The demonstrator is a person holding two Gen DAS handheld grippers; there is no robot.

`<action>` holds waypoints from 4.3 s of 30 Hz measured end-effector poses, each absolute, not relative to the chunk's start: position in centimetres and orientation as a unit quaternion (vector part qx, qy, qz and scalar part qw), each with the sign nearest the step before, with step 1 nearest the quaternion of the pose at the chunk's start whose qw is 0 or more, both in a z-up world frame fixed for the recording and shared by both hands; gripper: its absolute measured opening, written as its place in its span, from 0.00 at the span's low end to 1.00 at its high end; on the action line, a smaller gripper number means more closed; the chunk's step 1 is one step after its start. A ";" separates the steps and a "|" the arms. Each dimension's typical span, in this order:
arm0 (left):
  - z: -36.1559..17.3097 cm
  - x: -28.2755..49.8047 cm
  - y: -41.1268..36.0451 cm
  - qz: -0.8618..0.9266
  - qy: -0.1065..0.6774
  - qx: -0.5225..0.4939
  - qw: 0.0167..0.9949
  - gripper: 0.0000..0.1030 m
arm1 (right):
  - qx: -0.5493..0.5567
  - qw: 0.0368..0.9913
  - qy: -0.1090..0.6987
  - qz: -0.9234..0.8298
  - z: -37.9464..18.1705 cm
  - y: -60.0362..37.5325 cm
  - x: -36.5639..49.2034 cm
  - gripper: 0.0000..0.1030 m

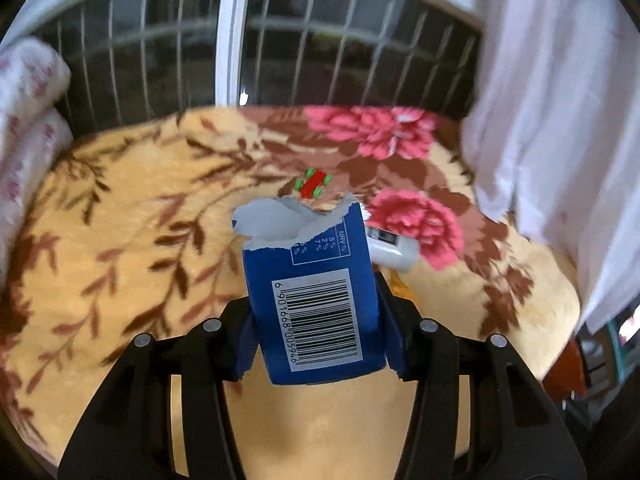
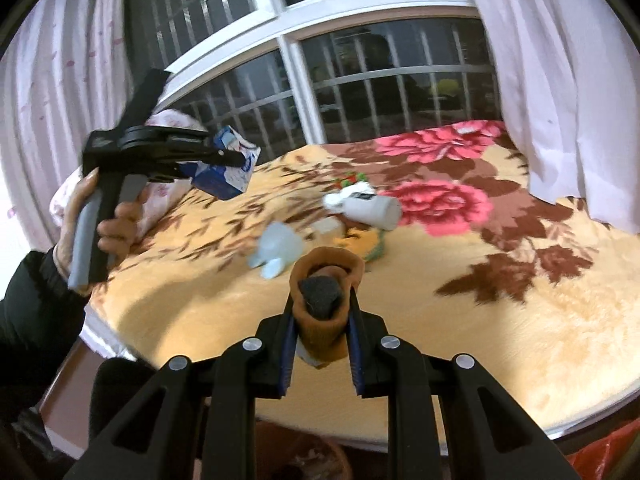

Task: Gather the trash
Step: 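Lower both grippers over the orange bin and open them to drop the items, then raise both grippers from the bin back over the blanket, then grasp the orange toy dinosaur with the right gripper while the left grasps the pale blue cup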

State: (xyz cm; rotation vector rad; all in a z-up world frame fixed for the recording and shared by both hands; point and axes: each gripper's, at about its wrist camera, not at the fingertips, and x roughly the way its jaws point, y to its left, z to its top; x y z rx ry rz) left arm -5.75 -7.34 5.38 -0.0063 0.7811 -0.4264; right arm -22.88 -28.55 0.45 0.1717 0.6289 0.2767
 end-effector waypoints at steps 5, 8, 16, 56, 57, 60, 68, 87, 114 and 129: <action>5.2 -15.6 -6.0 -0.229 0.327 0.038 0.916 0.48 | 0.065 0.931 0.323 0.157 0.5 -26.0 -25.8 0.21; 3.8 -20.3 -5.5 -0.244 0.315 0.056 0.915 0.48 | 0.057 0.924 0.339 0.166 -0.4 -24.8 -27.6 0.21; -4.5 -28.3 -5.4 -0.285 0.368 0.121 0.877 0.48 | 0.055 0.891 0.408 0.191 -5.1 -22.4 -31.0 0.21; -28.2 -23.2 -7.4 -0.203 0.633 0.177 0.725 0.76 | 0.108 0.754 0.632 0.142 -25.3 -19.2 -26.8 0.42; -28.2 -23.3 -7.4 -0.203 0.631 0.178 0.727 0.76 | 0.110 0.756 0.629 0.140 -25.2 -19.4 -27.0 0.42; -28.1 -23.4 -7.3 -0.205 0.629 0.174 0.730 0.77 | 0.119 0.761 0.623 0.136 -24.9 -20.0 -27.1 0.43; -27.2 -23.5 -6.9 -0.215 0.622 0.154 0.737 0.77 | 0.121 0.773 0.608 0.134 -23.6 -20.4 -27.7 0.46; -10.0 -24.7 -3.9 -0.240 0.432 0.109 0.862 0.77 | 0.084 0.882 0.433 0.168 -4.4 -24.6 -28.0 0.67; -9.9 -21.8 -1.0 -0.222 0.411 0.045 0.883 0.77 | 0.109 0.860 0.496 -0.038 -9.4 -25.6 0.0 0.54; -6.6 -17.5 -3.9 -0.222 0.382 0.079 0.894 0.77 | 0.099 0.916 0.385 0.062 -2.9 -26.2 -10.4 0.53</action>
